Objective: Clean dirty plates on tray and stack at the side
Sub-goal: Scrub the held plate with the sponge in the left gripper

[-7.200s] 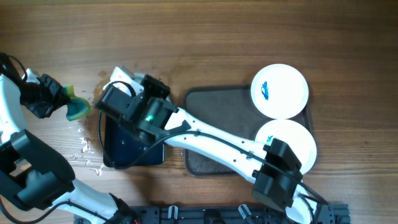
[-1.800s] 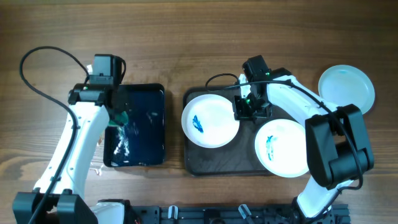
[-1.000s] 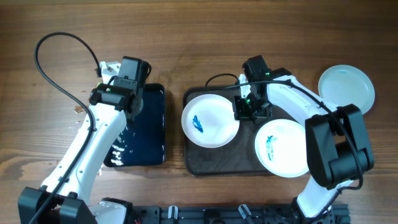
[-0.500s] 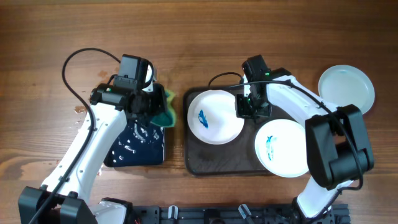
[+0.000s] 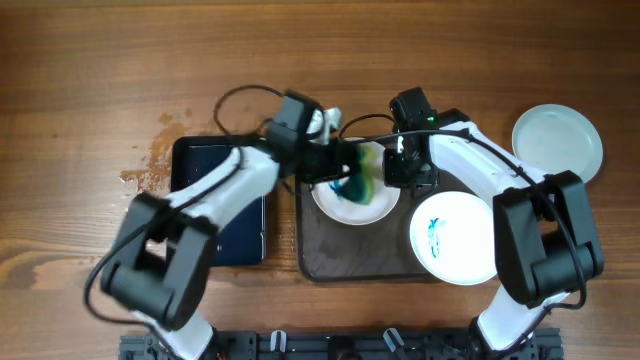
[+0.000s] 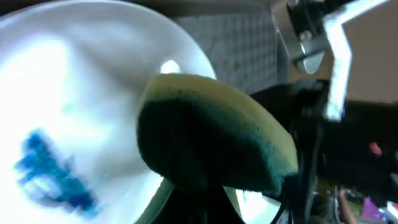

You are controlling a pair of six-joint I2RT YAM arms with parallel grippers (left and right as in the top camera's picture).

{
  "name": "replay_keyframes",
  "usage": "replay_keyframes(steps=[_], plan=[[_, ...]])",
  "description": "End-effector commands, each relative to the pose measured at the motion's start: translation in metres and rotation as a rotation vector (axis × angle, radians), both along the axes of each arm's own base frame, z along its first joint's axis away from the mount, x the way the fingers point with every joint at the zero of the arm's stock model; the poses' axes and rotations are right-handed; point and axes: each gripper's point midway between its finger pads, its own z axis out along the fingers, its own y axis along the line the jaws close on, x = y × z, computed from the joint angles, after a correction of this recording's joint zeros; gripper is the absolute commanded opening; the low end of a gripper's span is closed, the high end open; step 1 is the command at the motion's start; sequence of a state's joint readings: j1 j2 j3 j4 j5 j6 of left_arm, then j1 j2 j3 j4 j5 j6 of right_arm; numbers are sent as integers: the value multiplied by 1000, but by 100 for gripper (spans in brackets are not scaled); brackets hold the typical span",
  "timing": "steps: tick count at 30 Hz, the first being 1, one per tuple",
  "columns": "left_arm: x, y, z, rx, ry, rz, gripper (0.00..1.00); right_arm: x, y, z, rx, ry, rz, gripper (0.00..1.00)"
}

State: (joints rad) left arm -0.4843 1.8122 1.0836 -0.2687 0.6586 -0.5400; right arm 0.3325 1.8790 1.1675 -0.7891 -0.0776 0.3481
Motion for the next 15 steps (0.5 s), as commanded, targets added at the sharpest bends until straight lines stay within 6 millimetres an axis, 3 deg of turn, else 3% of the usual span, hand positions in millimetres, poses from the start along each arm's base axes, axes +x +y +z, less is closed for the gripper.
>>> replay_keyframes(steps=[1, 3, 6, 9, 12, 15], plan=[[-2, -26, -23, -26, 118, 75, 4, 2, -9, 5, -50, -19, -23, 4], [3, -20, -41, 33, 119, 115, 4, 1, -10, 5, -52, -13, -22, 4], [11, 5, -61, 173, 84, 177, 4, -2, -11, 5, -56, -2, -21, 4], [19, 59, -85, 432, 16, 223, 4, -3, -11, 5, -59, 4, -20, 4], [11, 115, -100, 668, 22, 228, 4, -4, -11, 5, -59, 5, -20, 4], [4, 146, -104, 787, 51, 235, 4, -4, -11, 5, -59, 5, -21, 4]])
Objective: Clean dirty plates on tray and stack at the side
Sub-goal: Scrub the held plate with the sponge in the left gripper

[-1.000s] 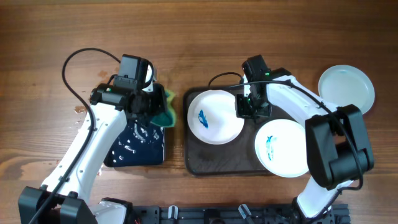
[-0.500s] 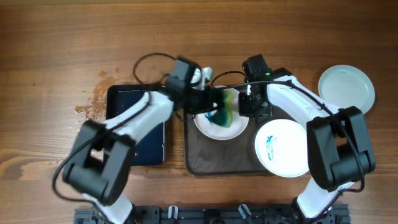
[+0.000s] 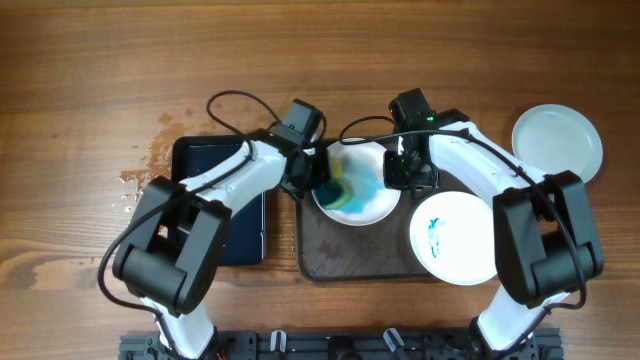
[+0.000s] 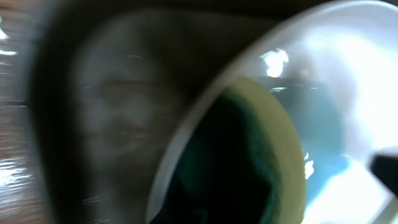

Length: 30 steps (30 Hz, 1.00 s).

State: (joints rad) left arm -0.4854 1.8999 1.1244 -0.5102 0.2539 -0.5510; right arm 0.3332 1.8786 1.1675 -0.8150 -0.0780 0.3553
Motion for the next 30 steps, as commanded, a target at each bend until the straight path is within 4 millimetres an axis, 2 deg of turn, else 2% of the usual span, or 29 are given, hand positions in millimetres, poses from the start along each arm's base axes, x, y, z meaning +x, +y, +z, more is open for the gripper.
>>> replay_keyframes(steps=[1, 2, 4, 6, 8, 11, 16, 18, 20, 23, 26, 29, 30], plan=[[0, 80, -33, 341, -6, 40, 4, 2, -10, 5, -52, -20, -14, 4], [-1, 77, -33, 327, -5, 13, 4, 2, -10, 5, -52, -20, -14, 4], [-5, 53, -31, 232, -4, -74, 4, 2, -10, 5, -52, -20, -14, 4], [-15, 11, -23, 58, 1, -184, 4, 2, -10, 5, -52, -20, -14, 4], [-29, -39, -6, -147, 14, -284, 4, 2, -10, 5, -52, -19, -14, 4], [-45, -86, 16, -321, 35, -325, 4, 2, -10, 5, -52, -18, -15, 4], [-56, -113, 18, -368, 60, -307, 4, 1, -10, 5, -54, -13, -14, 4], [-52, -108, 8, -323, 59, -269, 4, 0, -11, 5, -56, -8, -14, 4], [-35, -91, 1, -262, 25, -214, 4, -3, -11, 5, -60, 2, -13, 4], [5, -49, -5, -200, -27, -89, 4, -4, -12, 5, -62, 8, -14, 4], [35, -7, -9, -165, -75, -31, 4, -6, -12, 5, -63, 13, -13, 4], [49, 24, -14, -94, -93, 41, 4, -8, -13, 5, -66, 21, -13, 4], [47, 26, -15, -88, -83, 36, 4, -8, -13, 5, -67, 22, -13, 4]])
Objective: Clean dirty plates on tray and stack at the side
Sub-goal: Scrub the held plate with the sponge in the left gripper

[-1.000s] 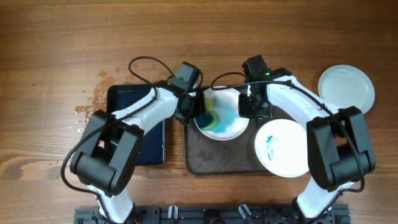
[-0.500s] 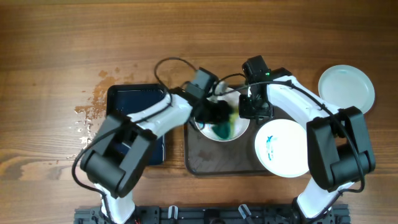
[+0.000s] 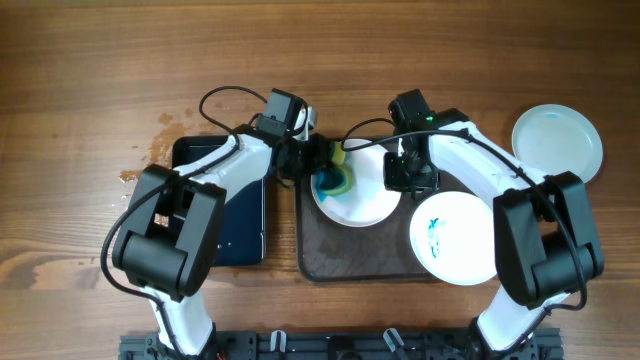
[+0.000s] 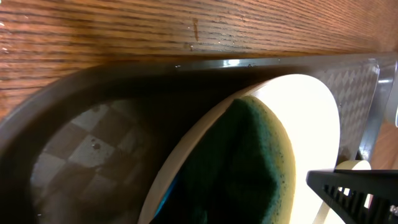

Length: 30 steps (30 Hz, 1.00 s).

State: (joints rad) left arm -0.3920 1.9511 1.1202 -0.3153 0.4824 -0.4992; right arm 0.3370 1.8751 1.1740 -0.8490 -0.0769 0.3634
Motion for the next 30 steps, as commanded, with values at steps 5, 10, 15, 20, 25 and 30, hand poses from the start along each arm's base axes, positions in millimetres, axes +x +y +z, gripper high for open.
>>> replay_keyframes(steps=[5, 10, 15, 20, 25, 30], plan=[[-44, 33, -36, 239, 99, -133, 4, -2, -12, 2, -58, -1, -8, 4], [-95, -44, -12, -24, 164, -347, 4, -2, -12, 2, -58, 0, -8, 4], [-87, -88, 0, -98, 111, -282, 4, -3, -13, 2, -58, 2, -8, 4], [-60, -73, -8, -19, 53, -176, 4, -7, -14, 2, -65, 20, -8, 4], [-19, 37, -39, 350, 30, 69, 4, -9, -15, 3, -67, 28, -7, 4], [-29, 85, -45, 437, 138, 125, 4, -6, -14, 2, -64, 16, -8, 4]])
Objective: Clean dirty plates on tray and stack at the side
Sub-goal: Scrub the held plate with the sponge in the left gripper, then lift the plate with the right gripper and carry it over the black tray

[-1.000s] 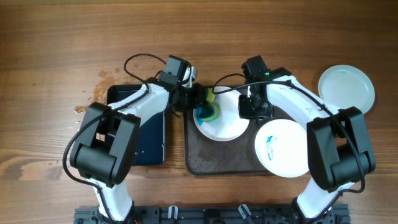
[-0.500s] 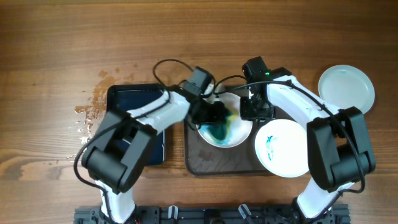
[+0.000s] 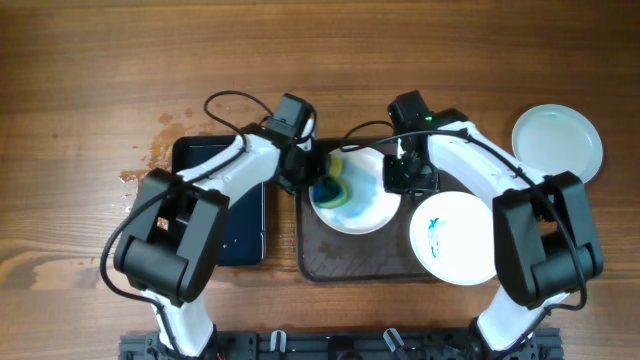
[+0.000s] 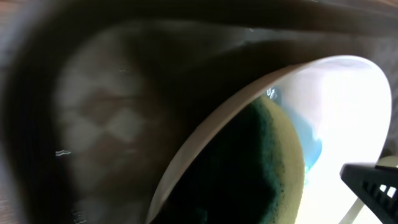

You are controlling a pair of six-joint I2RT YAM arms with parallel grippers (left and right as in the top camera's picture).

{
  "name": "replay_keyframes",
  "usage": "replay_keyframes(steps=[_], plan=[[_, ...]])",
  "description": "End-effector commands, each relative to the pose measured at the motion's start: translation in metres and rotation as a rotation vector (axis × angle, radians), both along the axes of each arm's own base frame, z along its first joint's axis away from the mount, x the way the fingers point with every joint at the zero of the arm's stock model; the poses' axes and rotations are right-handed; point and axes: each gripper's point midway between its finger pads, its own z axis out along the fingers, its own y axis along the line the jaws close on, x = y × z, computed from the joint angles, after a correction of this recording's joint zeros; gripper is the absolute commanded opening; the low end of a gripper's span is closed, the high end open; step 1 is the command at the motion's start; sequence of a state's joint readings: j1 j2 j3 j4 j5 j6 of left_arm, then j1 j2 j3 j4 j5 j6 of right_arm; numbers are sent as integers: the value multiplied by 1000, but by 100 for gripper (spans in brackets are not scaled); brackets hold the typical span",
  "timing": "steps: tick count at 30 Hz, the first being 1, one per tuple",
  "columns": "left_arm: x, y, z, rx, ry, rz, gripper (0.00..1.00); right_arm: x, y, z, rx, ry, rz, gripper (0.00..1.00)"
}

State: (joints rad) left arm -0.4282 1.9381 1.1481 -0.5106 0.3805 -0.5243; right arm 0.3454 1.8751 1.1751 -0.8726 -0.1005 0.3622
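A white plate (image 3: 365, 200) with a pale blue smear (image 4: 309, 148) lies on the dark tray (image 3: 340, 262). My left gripper (image 3: 308, 172) is shut on a green and yellow sponge (image 4: 267, 171), which presses on the plate's left inner side. The gripper's fingers are hidden behind the sponge in the left wrist view. My right gripper (image 3: 408, 178) is shut on the plate's right rim, and one black finger (image 4: 372, 179) shows there. A second white plate (image 3: 462, 245) with a blue mark sits at the tray's right edge. A clean white plate (image 3: 557, 141) lies on the table at the far right.
A dark rectangular basin (image 3: 218, 205) lies to the left of the tray, under my left arm. Wet stains mark the wood (image 3: 150, 160) beside it. Cables loop above both wrists. The arm bases stand at the table's front edge.
The left gripper and sponge have shifted slightly down and inward from the plate's upper left rim. A light blue smear shows beside the sponge. The right gripper holds at the same rim.
First the sponge sat at the plate's middle, with a distinct blue mark beside it. Then it was at the left rim, and the blue was spread wide and pale. After that it was at the upper left rim, now just inside the left side. The right gripper stayed put.
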Motion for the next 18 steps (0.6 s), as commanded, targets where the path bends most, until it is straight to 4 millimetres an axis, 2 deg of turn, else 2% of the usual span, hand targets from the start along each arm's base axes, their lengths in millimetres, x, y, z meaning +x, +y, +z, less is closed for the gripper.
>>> replay_keyframes(steps=[1, 4, 6, 8, 10, 11, 13, 16, 17, 18], plan=[[-5, 70, -37, 296, 34, 78, 4, 1, -18, 2, -78, -15, -17, 4], [-21, 28, -19, 156, 15, -103, 4, 4, -17, 2, -75, -25, -17, 4], [-24, 0, 9, 108, -58, -188, 4, 5, -17, 2, -73, -29, -18, 4], [-25, -13, 29, 85, -111, -218, 4, 5, -17, 2, -72, -31, -17, 4], [-25, -17, 49, 68, -147, -220, 4, 6, -17, 2, -71, -33, -17, 4], [-25, -15, 57, 68, -155, -210, 4, 6, -16, 2, -71, -34, -17, 5], [-19, 14, 75, 127, -181, -145, 4, 9, -15, 2, -67, -46, -13, 4], [-15, 47, 77, 240, -180, -65, 4, 11, -15, 2, -62, -55, -14, 4], [-15, 66, 74, 313, -164, -24, 4, 12, -14, 2, -58, -57, -13, 4], [-17, 96, 71, 413, -126, 60, 4, 13, -11, 2, -43, -60, -5, 5]])
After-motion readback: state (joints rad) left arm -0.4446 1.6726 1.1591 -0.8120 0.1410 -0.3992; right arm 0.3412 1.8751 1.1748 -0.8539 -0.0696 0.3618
